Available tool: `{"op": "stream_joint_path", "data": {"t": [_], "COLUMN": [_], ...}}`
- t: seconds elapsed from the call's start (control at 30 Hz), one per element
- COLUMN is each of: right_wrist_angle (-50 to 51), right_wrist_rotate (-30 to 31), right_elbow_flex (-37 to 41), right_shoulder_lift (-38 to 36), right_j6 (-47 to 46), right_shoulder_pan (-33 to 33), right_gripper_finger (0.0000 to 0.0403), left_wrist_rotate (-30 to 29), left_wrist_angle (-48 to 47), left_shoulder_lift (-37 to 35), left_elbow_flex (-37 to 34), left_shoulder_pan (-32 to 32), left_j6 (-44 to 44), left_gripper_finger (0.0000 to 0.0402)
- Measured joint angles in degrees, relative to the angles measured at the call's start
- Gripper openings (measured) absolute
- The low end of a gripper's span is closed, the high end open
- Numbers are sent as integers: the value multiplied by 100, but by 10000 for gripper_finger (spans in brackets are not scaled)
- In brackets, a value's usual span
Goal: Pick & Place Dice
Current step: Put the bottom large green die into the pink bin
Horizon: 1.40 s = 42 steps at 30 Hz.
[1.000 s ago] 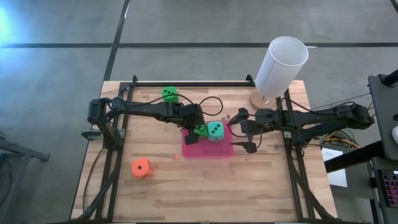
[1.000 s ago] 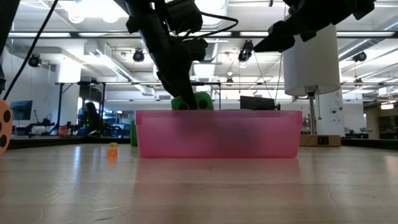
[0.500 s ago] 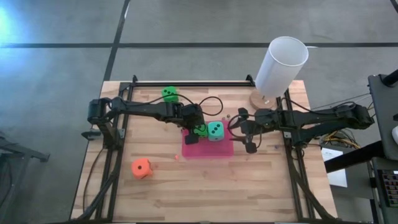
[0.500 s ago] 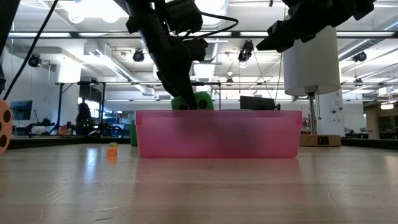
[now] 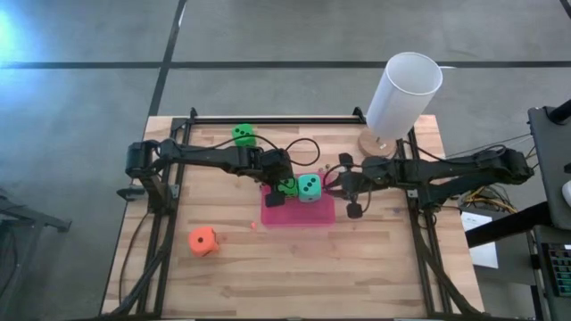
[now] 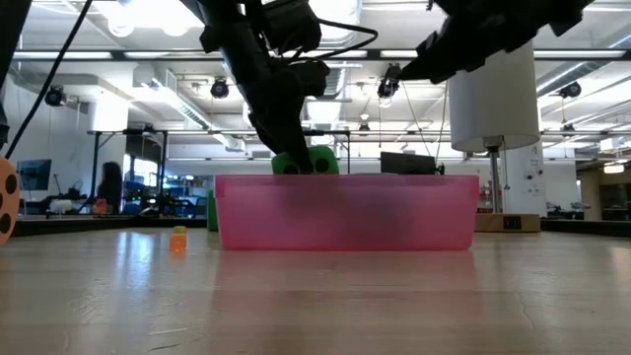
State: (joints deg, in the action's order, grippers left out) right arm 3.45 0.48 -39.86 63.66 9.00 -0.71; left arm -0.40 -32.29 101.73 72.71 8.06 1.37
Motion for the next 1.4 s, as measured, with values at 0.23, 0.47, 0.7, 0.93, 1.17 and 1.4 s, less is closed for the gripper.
{"op": "stream_joint_path", "data": {"t": [0.23,0.47,0.7,0.93,1.17,1.4], "right_wrist_angle": [-1192,-1677,-2748,-3343,-3850,-3786], "right_wrist_rotate": [122,106,28,-583,-598,-656], "right_elbow_flex": [0,0,4,7,-49,-423], "right_shoulder_lift": [871,1322,2054,2556,2943,3338], "right_j6": [222,262,368,369,352,346], "right_shoulder_pan": [179,457,476,692,768,768], "right_gripper_finger": [16,8,8,8,8,8], "left_wrist_rotate": [1,0,2,2,2,2], "left_wrist_angle": [18,17,34,37,74,188], "left_shoulder_lift": [0,0,0,0,-2,0], "left_elbow_flex": [0,0,0,0,0,0], "left_shoulder_pan": [1,-1,-3,-9,-9,-9], "left_j6": [13,13,11,11,9,7], "left_gripper_finger": [399,396,398,397,397,399]}}
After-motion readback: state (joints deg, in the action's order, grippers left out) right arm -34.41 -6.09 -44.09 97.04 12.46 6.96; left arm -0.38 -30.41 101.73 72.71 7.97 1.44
